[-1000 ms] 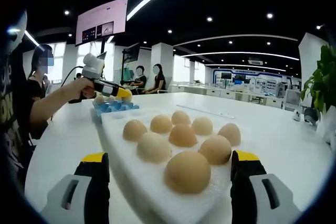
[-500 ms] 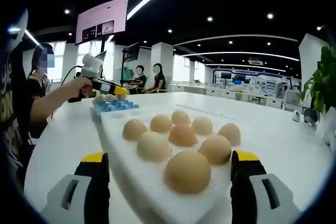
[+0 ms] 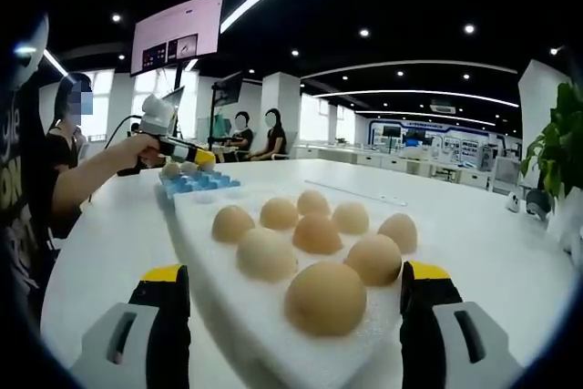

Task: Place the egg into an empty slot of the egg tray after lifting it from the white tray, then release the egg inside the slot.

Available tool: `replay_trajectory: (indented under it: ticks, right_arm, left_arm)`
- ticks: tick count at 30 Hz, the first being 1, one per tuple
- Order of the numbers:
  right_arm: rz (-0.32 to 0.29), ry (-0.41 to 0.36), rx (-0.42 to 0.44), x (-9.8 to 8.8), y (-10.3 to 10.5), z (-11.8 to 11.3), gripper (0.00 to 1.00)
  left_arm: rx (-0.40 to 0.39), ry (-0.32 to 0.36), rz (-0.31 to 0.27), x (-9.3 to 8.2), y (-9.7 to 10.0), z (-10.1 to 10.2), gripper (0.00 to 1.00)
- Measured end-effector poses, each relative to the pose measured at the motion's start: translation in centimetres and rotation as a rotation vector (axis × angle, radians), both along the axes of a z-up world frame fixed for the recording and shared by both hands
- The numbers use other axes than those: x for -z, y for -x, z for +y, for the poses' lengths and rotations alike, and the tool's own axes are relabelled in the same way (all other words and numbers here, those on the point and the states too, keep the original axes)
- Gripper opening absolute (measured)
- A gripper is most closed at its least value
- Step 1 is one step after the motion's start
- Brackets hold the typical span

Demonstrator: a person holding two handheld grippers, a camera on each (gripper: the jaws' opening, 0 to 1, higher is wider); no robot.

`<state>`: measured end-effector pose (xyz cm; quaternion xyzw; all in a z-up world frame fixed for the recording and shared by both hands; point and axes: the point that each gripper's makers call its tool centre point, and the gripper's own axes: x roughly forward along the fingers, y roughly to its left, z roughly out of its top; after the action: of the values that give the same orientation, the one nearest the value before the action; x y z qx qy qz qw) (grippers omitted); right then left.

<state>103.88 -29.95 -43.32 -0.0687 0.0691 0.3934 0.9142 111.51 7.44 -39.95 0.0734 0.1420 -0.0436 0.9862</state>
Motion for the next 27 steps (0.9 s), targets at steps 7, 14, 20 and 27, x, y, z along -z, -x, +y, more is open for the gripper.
replay_trajectory:
  ticks: [7,14,20,27]
  right_arm:
    - [0.000,0.002,0.001,0.0,0.0,0.0,1.00]
    - [0.000,0.001,0.002,0.0,-0.1,-0.1,1.00]
    - [-0.001,0.001,0.002,0.0,-0.1,0.0,1.00]
    - [-0.002,0.002,0.002,0.0,-0.1,0.0,1.00]
  left_arm:
    - [-0.007,-0.002,0.021,1.0,-0.1,0.2,0.25]
    - [-0.003,-0.026,0.055,2.0,-0.3,0.3,0.25]
    - [-0.002,-0.019,0.050,1.8,-0.4,0.2,0.24]
    - [0.012,-0.002,0.047,2.0,-0.5,-0.4,0.34]
